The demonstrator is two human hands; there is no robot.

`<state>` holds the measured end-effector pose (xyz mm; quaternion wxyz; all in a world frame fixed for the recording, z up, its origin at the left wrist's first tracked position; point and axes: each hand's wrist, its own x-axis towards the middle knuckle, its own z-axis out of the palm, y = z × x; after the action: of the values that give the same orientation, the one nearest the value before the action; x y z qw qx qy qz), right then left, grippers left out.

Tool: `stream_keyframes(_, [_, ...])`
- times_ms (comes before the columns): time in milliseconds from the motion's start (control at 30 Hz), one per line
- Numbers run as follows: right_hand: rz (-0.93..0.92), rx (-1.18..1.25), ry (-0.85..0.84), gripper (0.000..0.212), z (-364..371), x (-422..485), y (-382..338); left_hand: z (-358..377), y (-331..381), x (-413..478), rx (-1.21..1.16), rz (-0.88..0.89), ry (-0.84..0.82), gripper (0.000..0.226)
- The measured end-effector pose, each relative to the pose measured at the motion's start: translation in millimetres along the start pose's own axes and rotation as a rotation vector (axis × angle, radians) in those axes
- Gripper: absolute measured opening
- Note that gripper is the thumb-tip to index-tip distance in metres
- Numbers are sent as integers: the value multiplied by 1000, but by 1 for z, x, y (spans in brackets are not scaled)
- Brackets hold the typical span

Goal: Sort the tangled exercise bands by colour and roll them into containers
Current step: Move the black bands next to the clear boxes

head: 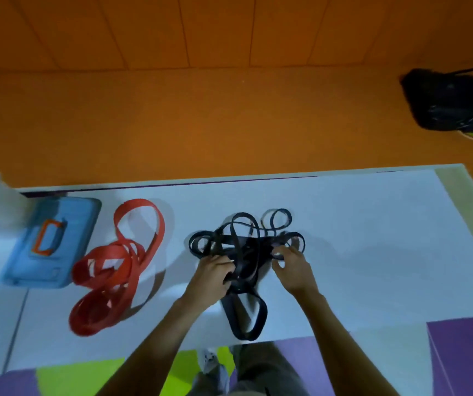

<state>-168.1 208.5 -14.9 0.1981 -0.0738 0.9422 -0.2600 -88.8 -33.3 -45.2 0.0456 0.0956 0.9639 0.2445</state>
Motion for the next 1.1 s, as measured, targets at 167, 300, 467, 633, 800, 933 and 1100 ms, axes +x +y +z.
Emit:
stream_keyframes(167, [-13, -86, 9, 24, 9, -17, 4, 16, 2, -41, 81, -13, 50, 68])
stream_keyframes(300, [-98, -127, 136, 23, 3, 7, 3, 13, 18, -38, 77, -263, 252, 77])
stream_keyframes(467, [-331, -228, 231, 29, -11, 60, -4, 22, 34, -35, -109, -648, 452, 42])
stream_keyframes(633, [-258, -278, -374, 91, -8, 112, -8, 44, 31, -36, -575, -1249, 648, 38])
stream_keyframes(800, [-255, -442, -547, 121, 5, 113, 1, 40, 35, -33, -1090, -1401, 576, 70])
stream_keyframes(933, [-138, -274, -548, 124, 7, 108, 3, 39, 44, -20, -1136, -1298, 276, 98])
stream_keyframes(1100, [-199, -260, -524, 80, 12, 96, 12, 56, 49, -13, -1125, -1265, 309, 98])
